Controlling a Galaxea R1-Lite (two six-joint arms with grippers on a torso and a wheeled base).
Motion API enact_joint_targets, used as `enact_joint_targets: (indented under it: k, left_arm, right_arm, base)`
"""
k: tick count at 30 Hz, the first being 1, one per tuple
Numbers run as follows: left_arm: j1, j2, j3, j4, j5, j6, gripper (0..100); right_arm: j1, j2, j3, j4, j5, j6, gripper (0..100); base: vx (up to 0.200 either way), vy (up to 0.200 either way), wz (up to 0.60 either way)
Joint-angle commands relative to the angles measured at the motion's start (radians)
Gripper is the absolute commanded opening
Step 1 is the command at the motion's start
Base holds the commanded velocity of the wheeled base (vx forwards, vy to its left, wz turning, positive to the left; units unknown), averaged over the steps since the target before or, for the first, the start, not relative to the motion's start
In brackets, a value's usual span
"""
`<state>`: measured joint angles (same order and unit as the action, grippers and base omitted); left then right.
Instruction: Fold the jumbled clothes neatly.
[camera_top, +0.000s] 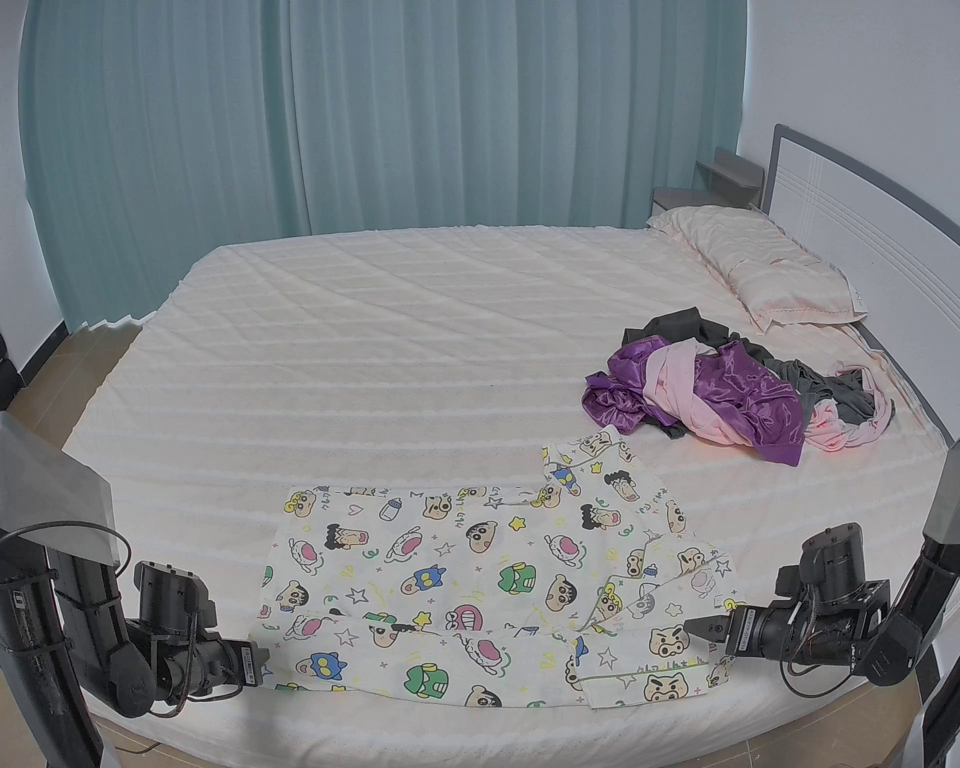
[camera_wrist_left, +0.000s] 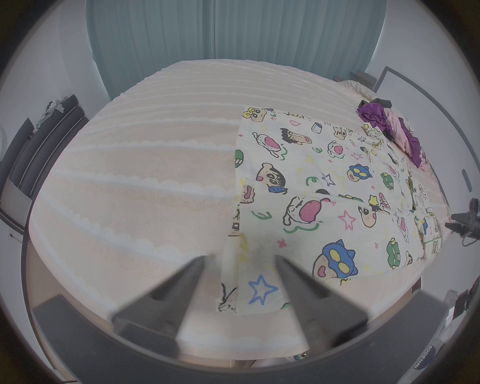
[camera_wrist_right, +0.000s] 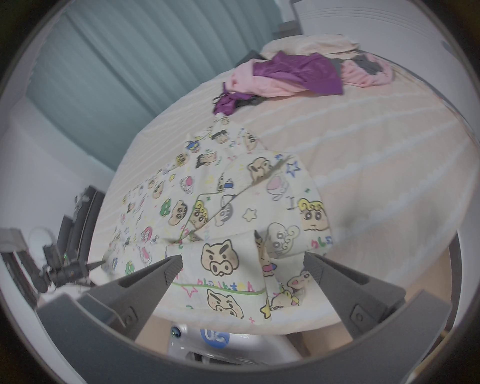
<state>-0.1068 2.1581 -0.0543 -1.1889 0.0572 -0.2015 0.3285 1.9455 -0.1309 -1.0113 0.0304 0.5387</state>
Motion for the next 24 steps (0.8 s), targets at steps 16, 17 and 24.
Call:
enact_joint_targets:
  k: [16, 17, 24]
  left_arm:
    - [0.049, 0.023, -0.052, -0.198, -0.083, -0.006, 100]
    - [0.049, 0.046, -0.068, -0.199, -0.119, -0.004, 100]
    - [0.045, 0.118, -0.079, -0.205, -0.177, 0.007, 100]
  right_arm:
    - [-0.098, 0.285, -0.01, -0.231, 0.189, -0.267, 100]
    - [-0.098, 0.297, -0.004, -0.263, 0.19, -0.267, 100]
    - [-0.103, 0.296, 0.007, -0.277, 0.22, -0.26, 100]
  base:
    - [0.0, 0.0, 0.0]
    - [0.0, 0.0, 0.0]
    - [0.0, 0.0, 0.0]
